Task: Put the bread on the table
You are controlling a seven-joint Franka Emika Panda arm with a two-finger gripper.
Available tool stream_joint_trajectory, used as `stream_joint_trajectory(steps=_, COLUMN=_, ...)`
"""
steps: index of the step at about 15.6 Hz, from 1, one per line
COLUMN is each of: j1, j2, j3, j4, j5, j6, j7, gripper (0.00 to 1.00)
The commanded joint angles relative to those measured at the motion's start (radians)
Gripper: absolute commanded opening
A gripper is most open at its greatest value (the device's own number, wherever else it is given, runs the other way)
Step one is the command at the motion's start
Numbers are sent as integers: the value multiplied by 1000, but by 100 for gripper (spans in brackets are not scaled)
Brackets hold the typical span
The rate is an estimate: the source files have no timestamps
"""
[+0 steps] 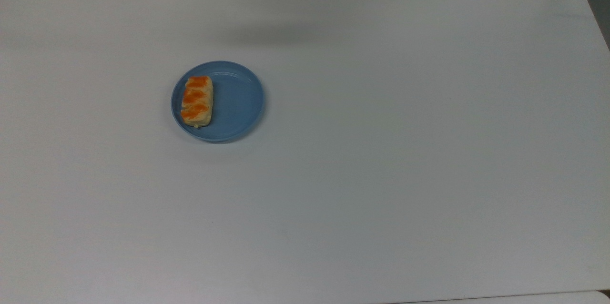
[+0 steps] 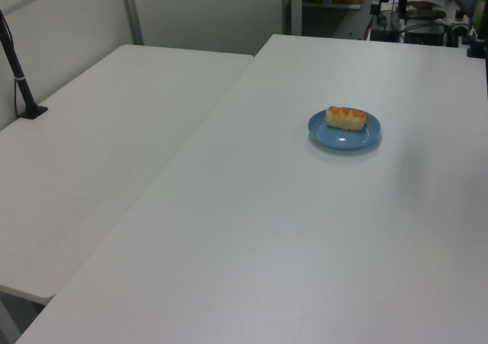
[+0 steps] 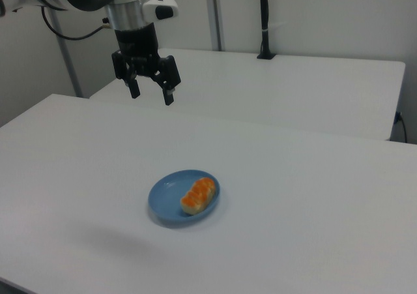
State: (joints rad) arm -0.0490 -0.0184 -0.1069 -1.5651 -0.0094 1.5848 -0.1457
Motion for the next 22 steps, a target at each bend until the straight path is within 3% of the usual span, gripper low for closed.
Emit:
stream_joint_trajectory(steps=1, j1=15, j2=-15, j3=-7, j4=-20, j5=-14, j6=17, j7=11, gripper=100)
stream_joint_trajectory(steps=15, j1=3, j2=-23, j3=-14, j4=-24, j5=-11, j6=-38, j7=9, gripper=100)
stream_joint_trajectory(steps=22, j1=-8, j2=-32, j3=-14, j4=-199, j5=-1, j6=101, j7=6, gripper=100)
